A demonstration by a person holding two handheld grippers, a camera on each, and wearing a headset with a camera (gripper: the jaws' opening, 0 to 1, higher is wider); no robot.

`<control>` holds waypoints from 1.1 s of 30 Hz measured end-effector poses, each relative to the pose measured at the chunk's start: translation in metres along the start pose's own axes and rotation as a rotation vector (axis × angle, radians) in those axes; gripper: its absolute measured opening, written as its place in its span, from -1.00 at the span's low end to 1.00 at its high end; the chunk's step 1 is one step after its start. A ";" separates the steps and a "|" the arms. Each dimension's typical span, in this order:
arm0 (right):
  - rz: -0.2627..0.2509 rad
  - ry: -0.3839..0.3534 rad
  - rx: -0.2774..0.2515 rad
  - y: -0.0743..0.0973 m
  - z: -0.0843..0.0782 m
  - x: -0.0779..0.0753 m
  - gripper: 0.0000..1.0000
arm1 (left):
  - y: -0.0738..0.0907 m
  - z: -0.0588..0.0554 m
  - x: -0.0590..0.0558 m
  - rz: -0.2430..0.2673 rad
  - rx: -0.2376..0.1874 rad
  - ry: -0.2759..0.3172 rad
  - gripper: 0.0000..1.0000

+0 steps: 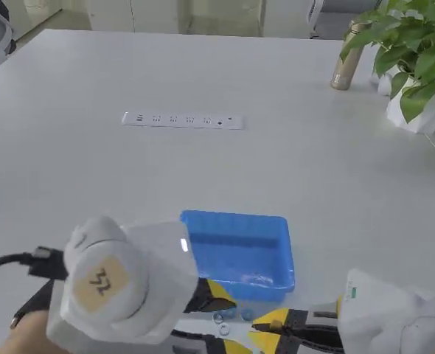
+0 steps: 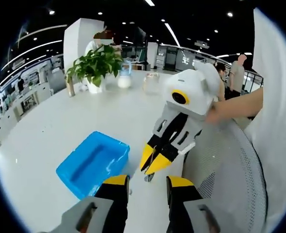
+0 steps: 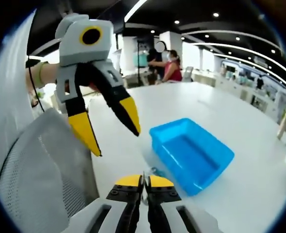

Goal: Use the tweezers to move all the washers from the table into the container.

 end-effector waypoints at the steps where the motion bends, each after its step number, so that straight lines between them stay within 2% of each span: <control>1: -0.018 -0.027 0.001 0.002 -0.001 -0.001 -1.00 | 0.006 -0.003 0.001 0.043 -0.031 0.034 -0.34; 3: -0.037 0.000 0.005 0.005 -0.003 -0.002 -1.00 | 0.014 -0.008 0.001 0.097 -0.086 0.076 -0.25; 5: -0.054 -0.014 0.004 0.007 -0.004 -0.002 -1.00 | 0.025 -0.014 0.002 0.161 -0.144 0.132 -0.26; 6: -0.060 -0.025 -0.002 0.008 -0.004 -0.002 -1.00 | 0.032 -0.017 0.003 0.206 -0.186 0.168 -0.26; 7: -0.069 -0.039 -0.012 0.009 -0.004 0.000 -1.00 | 0.034 -0.017 0.004 0.219 -0.199 0.175 -0.26; 8: -0.070 -0.031 -0.015 0.009 -0.004 0.002 -1.00 | 0.041 -0.019 0.006 0.266 -0.243 0.201 -0.26; 10: -0.062 -0.016 -0.036 0.006 -0.004 0.005 -0.99 | 0.051 -0.022 0.009 0.332 -0.289 0.225 -0.27; 11: -0.063 -0.024 -0.049 0.004 -0.003 0.005 -0.99 | 0.055 -0.024 0.010 0.360 -0.286 0.228 -0.26; 12: -0.072 -0.029 -0.057 0.003 -0.003 0.004 -0.99 | 0.059 -0.026 0.012 0.400 -0.290 0.206 -0.26; 14: -0.080 -0.024 -0.065 0.002 -0.002 0.003 -0.99 | 0.063 -0.028 0.012 0.434 -0.289 0.174 -0.25; 16: -0.080 -0.015 -0.071 0.002 -0.003 0.002 -0.98 | 0.065 -0.028 0.012 0.471 -0.326 0.163 -0.25; 18: -0.048 -0.001 -0.073 0.000 -0.002 0.005 -0.98 | 0.065 -0.026 0.012 0.483 -0.391 0.201 -0.23; 19: -0.042 0.016 -0.069 -0.001 -0.002 0.006 -0.98 | 0.066 -0.026 0.014 0.491 -0.407 0.201 -0.23; 22: -0.024 0.025 -0.066 -0.005 -0.001 0.009 -0.97 | 0.069 -0.025 0.018 0.519 -0.402 0.156 -0.23; 25: -0.040 0.036 -0.062 -0.007 -0.002 0.008 -0.97 | 0.074 -0.025 0.019 0.540 -0.431 0.181 -0.23; 29: -0.035 0.022 -0.057 -0.007 -0.006 0.010 -0.95 | 0.075 -0.024 0.019 0.545 -0.444 0.188 -0.26; 31: -0.016 0.043 -0.036 -0.007 -0.010 0.012 -0.94 | 0.073 -0.025 0.019 0.538 -0.441 0.187 -0.24; 33: -0.015 0.048 -0.043 -0.008 -0.010 0.011 -0.94 | 0.071 -0.026 0.018 0.532 -0.430 0.191 -0.21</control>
Point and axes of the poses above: the centre of the closed fingertips' face, and the gripper's own axes: y roughly backward along the fingers, x roughly to its left, z roughly out of its top, the point moved 7 cm from there along y, roughly backward along the fingers, and after that the axes turned 14 degrees about -x, right-handed, at the moved point
